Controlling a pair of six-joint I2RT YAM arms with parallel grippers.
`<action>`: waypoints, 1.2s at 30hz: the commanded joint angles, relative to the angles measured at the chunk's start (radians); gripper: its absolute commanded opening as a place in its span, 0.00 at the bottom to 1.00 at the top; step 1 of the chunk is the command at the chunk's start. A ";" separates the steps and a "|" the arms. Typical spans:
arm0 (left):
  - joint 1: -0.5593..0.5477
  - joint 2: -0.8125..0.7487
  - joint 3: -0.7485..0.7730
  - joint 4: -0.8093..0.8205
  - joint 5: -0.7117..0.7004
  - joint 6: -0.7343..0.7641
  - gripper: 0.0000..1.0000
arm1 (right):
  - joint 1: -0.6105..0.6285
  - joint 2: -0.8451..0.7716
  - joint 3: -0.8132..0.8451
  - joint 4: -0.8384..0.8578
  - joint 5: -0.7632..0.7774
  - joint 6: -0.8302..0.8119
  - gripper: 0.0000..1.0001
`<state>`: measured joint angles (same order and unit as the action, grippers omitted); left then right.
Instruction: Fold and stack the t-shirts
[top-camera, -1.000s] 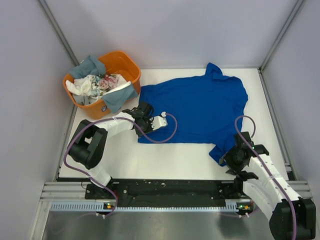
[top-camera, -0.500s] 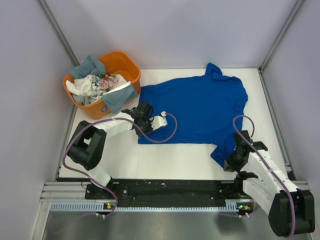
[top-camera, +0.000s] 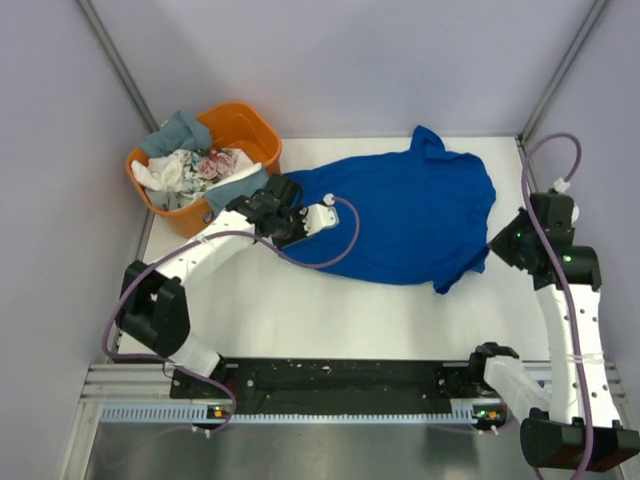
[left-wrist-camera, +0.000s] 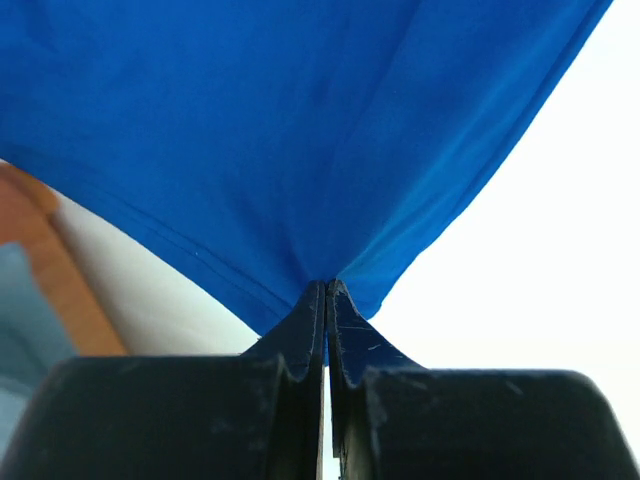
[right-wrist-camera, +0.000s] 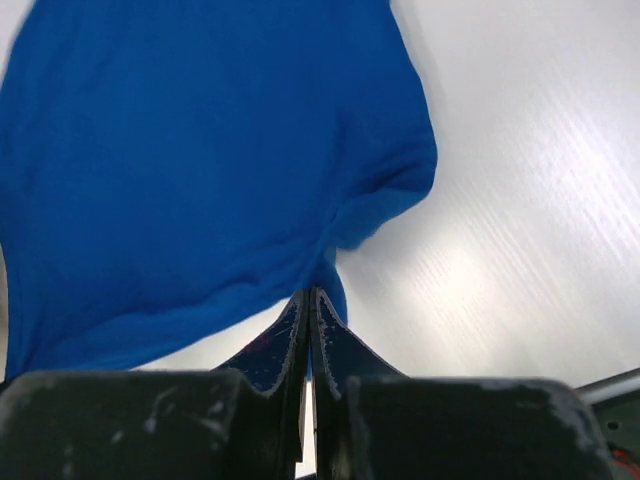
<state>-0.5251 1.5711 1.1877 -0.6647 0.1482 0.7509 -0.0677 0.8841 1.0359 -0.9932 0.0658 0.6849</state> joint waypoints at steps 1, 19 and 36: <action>0.004 -0.101 0.147 -0.156 0.074 0.037 0.00 | -0.006 0.015 0.212 -0.107 0.072 -0.151 0.00; 0.005 -0.256 0.084 -0.162 0.022 0.027 0.00 | 0.191 0.027 -0.111 0.171 -0.195 -0.177 0.34; 0.040 -0.230 -0.019 -0.096 0.004 -0.005 0.00 | 0.402 0.624 0.004 0.387 -0.219 -0.578 0.60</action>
<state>-0.4934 1.3334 1.1629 -0.8055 0.1452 0.7601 0.3084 1.4639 0.9718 -0.6632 -0.1299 0.1730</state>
